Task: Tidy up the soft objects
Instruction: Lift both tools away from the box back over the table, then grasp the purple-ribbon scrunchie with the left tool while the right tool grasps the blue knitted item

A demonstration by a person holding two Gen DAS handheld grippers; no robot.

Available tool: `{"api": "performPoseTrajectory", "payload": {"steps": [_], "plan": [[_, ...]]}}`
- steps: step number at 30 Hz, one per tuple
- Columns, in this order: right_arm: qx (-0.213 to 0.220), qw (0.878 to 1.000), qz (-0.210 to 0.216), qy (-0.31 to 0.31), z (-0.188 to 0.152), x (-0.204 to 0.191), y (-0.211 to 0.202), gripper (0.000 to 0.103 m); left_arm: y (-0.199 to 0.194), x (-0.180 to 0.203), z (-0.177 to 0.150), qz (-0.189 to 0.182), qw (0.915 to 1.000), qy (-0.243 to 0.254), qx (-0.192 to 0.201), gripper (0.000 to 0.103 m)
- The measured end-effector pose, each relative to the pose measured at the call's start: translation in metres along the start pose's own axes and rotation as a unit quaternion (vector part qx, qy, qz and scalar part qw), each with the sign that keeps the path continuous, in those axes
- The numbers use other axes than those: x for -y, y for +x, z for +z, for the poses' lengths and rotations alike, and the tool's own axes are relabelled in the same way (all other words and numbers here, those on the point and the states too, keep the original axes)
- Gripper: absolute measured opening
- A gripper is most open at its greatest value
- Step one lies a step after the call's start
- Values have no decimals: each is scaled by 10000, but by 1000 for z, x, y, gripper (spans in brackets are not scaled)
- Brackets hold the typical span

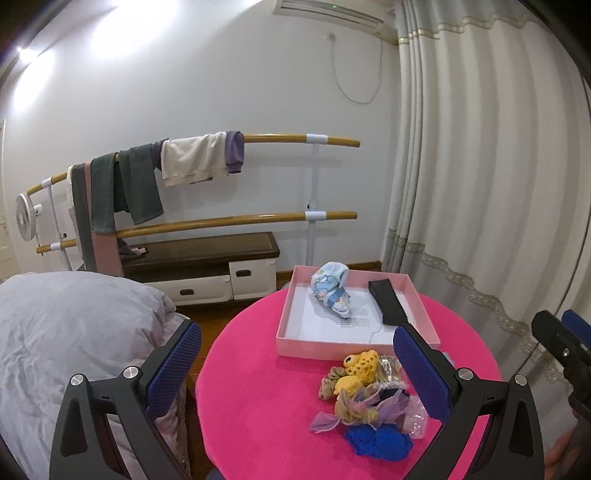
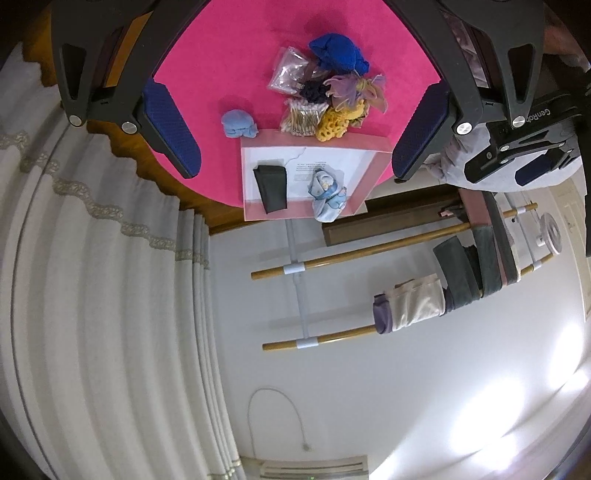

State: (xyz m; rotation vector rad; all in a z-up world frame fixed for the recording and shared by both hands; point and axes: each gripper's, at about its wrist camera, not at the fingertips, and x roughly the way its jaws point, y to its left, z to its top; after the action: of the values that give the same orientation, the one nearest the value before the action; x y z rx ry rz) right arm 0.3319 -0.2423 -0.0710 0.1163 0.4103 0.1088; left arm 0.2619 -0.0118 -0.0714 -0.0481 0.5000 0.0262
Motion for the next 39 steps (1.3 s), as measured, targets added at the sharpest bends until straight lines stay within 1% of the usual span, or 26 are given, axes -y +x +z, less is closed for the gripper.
{"api": "performPoseTrajectory", "payload": {"steps": [6, 12, 20, 24, 27, 31, 35, 39], "plan": [[-14, 10000, -93, 26, -4, 2, -7, 103, -8, -5, -5, -1, 10000, -99, -4, 103], [-40, 9999, -158, -16, -4, 4, -10, 103, -7, -9, -11, -1, 9999, -158, -61, 103], [-181, 9997, -171, 71, -5, 14, 0, 103, 6, -7, -16, 2, 9996, -148, -233, 103], [-340, 9994, -80, 59, -10, 18, 11, 103, 17, -5, -19, 4, 9992, -113, -380, 103], [-548, 9985, 18, 19, -21, 19, 23, 103, 27, -5, -23, 43, 9987, -106, -502, 103], [-965, 9951, 202, 54, -46, 18, 43, 103, 44, -10, -31, 96, 9972, -123, -730, 103], [-1437, 9889, 390, 6, -71, 11, 69, 103, 62, -10, -46, 113, 9949, -67, -1004, 103], [-1784, 9822, 581, -124, -92, 1, 89, 103, 79, -10, -58, 155, 9924, -12, -1222, 103]]}}
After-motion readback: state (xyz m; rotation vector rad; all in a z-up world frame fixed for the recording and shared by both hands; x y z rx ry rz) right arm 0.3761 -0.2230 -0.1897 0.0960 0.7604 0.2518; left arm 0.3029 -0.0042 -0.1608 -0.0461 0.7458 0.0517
